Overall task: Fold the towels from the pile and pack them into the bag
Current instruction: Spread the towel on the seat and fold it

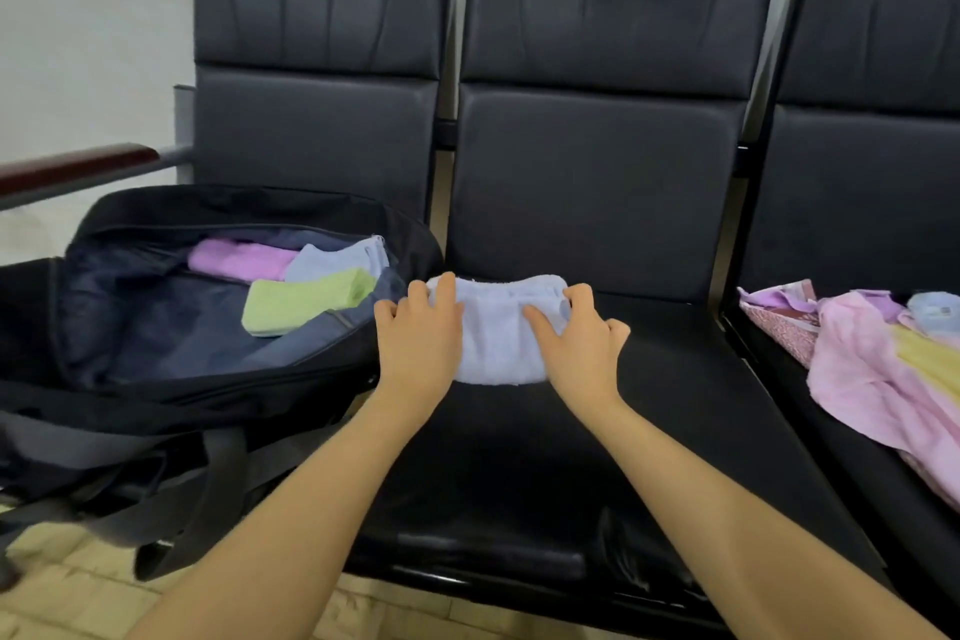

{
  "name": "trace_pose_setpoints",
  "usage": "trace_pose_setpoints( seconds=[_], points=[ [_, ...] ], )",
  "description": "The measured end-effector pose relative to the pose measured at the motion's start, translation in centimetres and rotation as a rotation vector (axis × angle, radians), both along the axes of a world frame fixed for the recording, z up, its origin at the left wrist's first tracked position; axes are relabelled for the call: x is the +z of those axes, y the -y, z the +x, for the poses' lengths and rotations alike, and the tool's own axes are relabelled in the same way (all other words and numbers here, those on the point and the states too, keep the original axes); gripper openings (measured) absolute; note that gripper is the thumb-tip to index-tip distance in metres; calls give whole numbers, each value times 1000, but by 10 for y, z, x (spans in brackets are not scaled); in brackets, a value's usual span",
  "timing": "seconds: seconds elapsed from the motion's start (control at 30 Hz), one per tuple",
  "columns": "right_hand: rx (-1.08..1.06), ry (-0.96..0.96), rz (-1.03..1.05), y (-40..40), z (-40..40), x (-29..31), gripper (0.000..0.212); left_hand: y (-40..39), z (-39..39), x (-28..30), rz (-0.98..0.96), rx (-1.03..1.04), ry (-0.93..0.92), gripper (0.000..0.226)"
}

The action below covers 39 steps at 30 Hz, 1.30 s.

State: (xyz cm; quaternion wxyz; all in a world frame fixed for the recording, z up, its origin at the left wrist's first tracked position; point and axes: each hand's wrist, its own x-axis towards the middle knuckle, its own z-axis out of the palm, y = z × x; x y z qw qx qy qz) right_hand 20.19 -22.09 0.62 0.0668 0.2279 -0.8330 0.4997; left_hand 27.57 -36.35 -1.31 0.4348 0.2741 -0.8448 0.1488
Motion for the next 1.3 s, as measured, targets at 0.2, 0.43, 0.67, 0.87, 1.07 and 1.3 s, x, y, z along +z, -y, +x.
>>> trace_pose_setpoints(
  seconds=[0.2, 0.43, 0.67, 0.87, 1.07, 1.3],
  points=[
    [82, -28, -108, 57, 34, 35, 28, 66, 32, 41, -71, 57, 0, 40],
    [164, -133, -2, 171, 43, 47, 26, 187, 62, 51, -135, 94, 18, 31],
    [215, -249, 116, 309, 44, 21, 30, 321, 83, 23, -104, 145, 91, 51],
    [281, -188, 134, 397, 44, -11, 27, 402, 86, -6, -89, 191, 159, 80],
    [269, -240, 280, 431, 44, -46, 34, 440, 85, -35, -305, 213, 296, 52],
    [297, -381, 617, 437, 61, -71, 33, 452, 89, -65, -297, 256, 427, 38]
  ],
)
